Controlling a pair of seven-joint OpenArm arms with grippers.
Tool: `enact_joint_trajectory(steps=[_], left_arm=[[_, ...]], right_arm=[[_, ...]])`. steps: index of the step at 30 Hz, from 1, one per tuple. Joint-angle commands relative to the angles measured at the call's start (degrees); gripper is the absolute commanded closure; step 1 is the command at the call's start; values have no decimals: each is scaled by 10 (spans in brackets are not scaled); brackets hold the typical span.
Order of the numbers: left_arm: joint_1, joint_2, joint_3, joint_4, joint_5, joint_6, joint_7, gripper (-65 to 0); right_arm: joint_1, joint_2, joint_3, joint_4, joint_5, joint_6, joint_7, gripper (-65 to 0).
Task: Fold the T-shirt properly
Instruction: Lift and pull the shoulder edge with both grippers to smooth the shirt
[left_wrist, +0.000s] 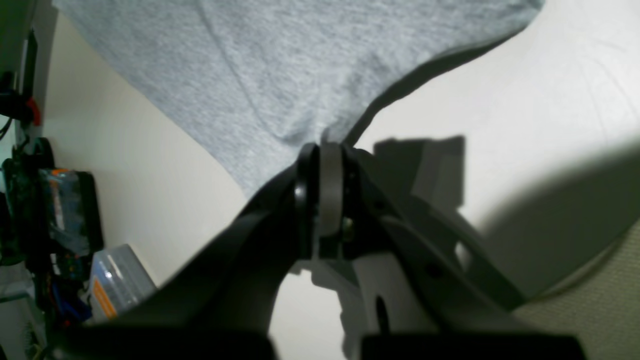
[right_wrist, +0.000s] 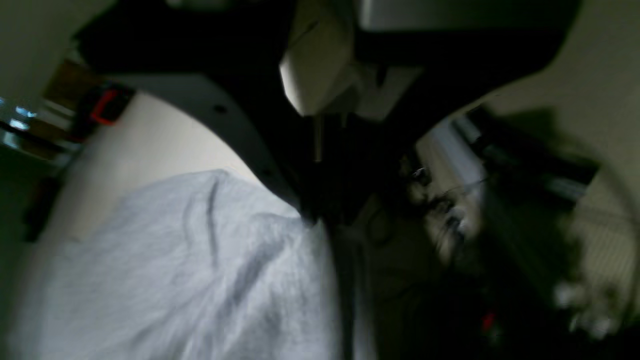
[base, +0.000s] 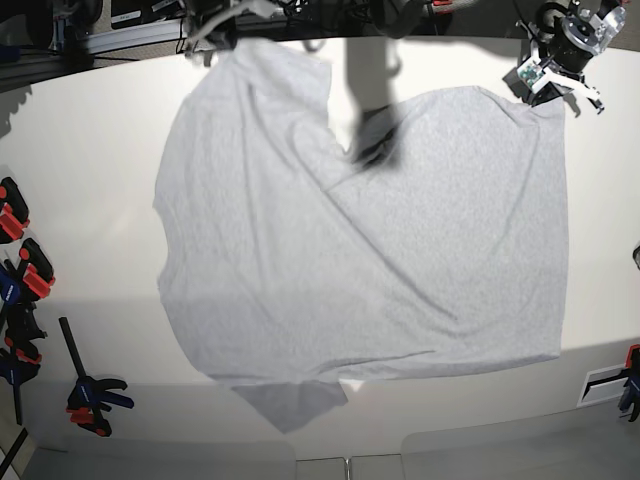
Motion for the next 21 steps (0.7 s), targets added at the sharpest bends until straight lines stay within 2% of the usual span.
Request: enact_joint_trajectory(steps=[1, 6, 10, 15, 21], left_arm=[[5, -9, -4, 10, -1, 8, -5, 0], [20, -10, -4, 40, -1, 8, 7, 0], [25, -10, -4, 83, -1, 8, 70, 0], [28, -10, -4, 125, -1, 8, 151, 0], [47, -10, -4, 151, -1, 8, 177, 0]], right_arm=[[-9, 14, 1, 10, -1, -1, -10, 0], [-16, 27, 25, 12, -1, -7, -35, 0], [-18, 27, 51, 12, -1, -7, -35, 0], [-28, 27, 50, 18, -1, -7, -31, 0], [-64, 28, 51, 62, -4, -7, -30, 0]])
